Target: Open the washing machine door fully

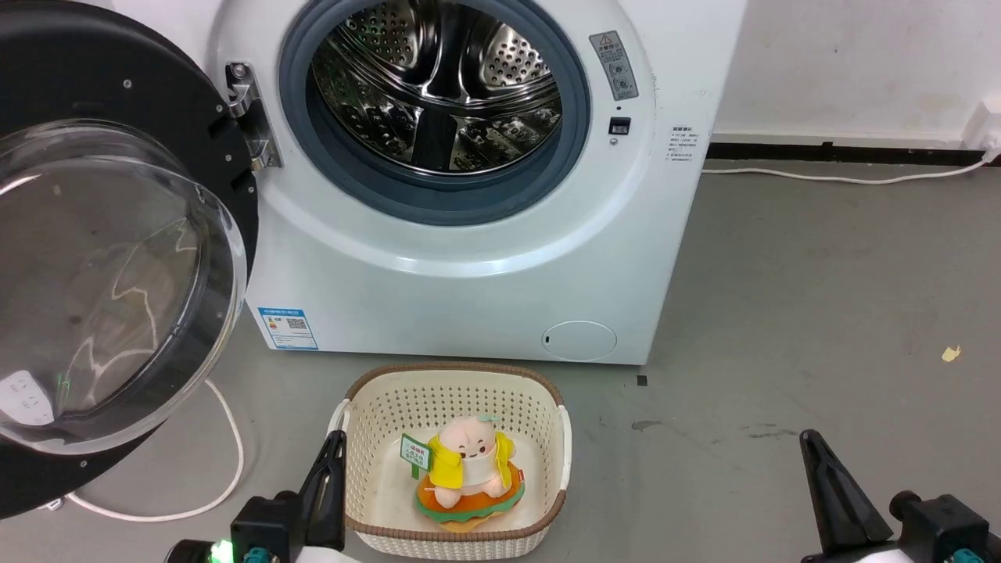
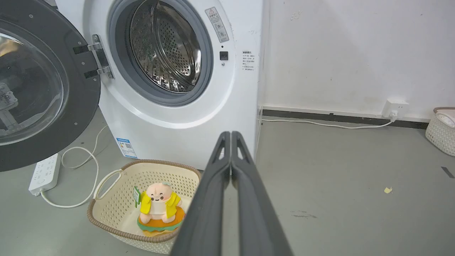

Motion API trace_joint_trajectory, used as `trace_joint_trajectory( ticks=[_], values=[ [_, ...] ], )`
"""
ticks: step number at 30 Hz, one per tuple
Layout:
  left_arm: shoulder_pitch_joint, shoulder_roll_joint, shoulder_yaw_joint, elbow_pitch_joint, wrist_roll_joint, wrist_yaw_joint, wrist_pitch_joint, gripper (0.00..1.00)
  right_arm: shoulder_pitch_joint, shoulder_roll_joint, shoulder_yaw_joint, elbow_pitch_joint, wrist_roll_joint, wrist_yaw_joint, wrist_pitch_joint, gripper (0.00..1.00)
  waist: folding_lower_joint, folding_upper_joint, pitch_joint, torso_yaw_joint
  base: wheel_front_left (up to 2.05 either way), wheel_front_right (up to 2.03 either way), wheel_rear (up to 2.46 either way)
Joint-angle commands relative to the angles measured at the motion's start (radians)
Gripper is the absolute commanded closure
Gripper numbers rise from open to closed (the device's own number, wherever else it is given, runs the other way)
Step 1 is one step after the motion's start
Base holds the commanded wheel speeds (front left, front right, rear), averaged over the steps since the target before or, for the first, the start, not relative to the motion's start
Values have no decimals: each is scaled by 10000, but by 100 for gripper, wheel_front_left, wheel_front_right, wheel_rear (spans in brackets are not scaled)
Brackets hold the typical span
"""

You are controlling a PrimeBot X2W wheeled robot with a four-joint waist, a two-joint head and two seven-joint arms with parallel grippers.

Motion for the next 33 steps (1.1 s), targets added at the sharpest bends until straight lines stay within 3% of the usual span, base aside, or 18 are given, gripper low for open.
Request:
trace_joint_trajectory(
  ticks=[1,33],
  values=[
    [-67,-27,92,-64,91,-58,57,100,-167,9,21,-34,-68,-1,34,100,0,0,1,-1,0,0,0],
    [-165,-512,887,-320,793,-556,708,100,-477,22,188,-89,-318,-3,581,100,0,0,58,-89,0,0,0]
  ],
)
